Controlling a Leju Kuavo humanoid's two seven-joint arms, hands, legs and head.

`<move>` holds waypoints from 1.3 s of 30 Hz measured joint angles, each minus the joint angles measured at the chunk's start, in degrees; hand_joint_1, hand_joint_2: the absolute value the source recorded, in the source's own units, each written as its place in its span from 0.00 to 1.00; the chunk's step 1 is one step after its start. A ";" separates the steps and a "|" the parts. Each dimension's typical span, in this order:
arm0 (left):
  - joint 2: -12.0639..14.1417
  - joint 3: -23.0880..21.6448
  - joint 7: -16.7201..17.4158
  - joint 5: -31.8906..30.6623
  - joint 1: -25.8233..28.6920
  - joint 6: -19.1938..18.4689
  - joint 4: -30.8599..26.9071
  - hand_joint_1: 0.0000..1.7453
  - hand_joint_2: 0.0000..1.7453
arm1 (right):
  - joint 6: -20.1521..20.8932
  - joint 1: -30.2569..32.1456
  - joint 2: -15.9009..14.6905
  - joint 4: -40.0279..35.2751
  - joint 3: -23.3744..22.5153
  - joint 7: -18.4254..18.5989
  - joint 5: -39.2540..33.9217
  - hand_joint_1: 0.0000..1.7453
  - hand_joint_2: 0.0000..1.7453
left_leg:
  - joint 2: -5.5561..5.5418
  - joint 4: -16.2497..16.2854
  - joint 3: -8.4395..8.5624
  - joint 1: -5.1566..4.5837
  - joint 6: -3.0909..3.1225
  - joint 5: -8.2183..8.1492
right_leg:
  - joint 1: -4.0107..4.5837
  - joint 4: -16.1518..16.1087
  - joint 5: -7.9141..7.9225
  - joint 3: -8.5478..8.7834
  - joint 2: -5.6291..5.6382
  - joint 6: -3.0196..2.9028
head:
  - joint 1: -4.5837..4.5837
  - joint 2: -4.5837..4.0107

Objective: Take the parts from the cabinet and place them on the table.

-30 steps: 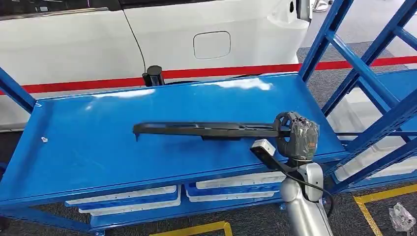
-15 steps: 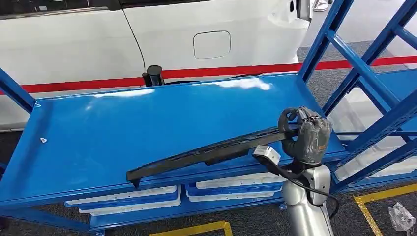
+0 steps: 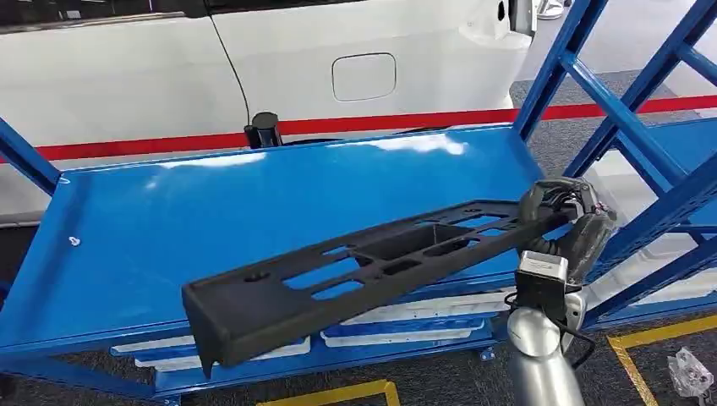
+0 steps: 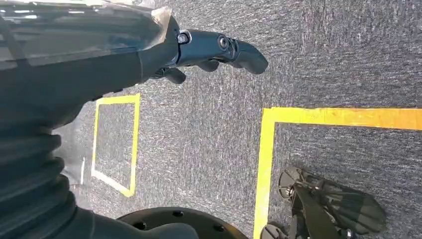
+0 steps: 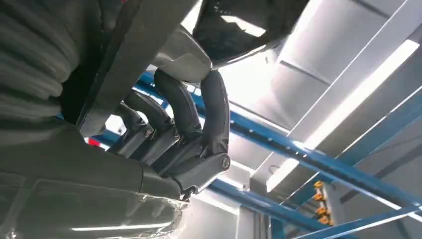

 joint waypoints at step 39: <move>0.35 -0.02 -0.65 1.73 -0.02 -1.44 -0.02 0.00 1.00 | 8.11 6.83 -0.98 -10.64 -1.42 -7.41 -21.55 1.00 1.00 | 0.38 -0.63 -0.61 0.79 0.99 1.51 | -1.85 4.28 -2.90 0.41 -0.15 3.20 | 0.37 0.00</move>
